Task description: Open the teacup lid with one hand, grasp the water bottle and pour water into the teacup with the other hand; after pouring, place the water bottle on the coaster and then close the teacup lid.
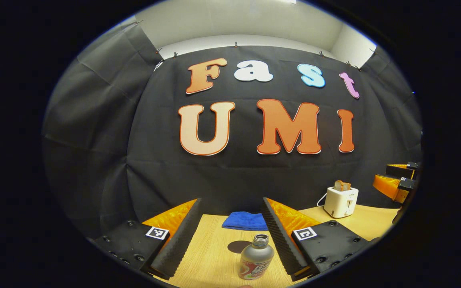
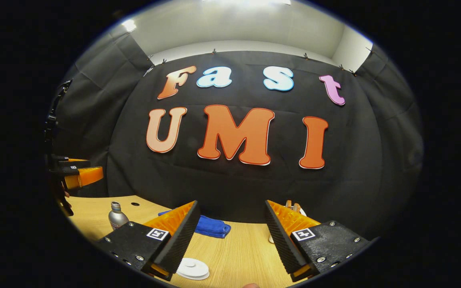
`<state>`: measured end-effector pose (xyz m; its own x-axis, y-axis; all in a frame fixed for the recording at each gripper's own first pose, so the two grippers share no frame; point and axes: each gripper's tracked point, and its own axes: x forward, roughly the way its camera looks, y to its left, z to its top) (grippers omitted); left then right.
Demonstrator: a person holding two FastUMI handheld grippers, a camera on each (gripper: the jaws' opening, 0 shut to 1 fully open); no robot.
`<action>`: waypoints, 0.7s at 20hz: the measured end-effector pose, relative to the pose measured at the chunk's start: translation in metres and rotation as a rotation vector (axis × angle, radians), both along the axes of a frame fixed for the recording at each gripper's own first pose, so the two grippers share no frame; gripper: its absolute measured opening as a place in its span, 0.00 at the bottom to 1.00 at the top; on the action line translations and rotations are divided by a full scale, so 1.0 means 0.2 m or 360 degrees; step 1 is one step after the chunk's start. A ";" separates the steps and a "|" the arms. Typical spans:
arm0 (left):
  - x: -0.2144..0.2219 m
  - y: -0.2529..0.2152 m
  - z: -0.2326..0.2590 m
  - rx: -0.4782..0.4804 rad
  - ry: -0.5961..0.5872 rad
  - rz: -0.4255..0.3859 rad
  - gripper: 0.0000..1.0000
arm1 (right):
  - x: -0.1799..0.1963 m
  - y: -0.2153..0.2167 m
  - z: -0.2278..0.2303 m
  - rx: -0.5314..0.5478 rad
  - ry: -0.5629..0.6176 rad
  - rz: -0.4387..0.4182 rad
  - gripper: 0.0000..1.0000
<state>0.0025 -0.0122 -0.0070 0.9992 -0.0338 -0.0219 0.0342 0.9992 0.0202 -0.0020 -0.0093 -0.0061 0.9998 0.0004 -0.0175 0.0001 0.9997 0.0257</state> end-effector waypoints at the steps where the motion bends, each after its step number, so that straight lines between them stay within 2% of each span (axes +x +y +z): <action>1: 0.00 0.00 0.00 -0.0006 0.0008 -0.0004 0.98 | 0.00 0.00 0.00 0.0000 0.0001 0.0000 0.96; 14: -0.04 -0.08 -0.16 0.0051 0.0095 -0.0059 0.97 | -0.01 0.03 -0.10 0.0007 0.0059 0.0028 0.96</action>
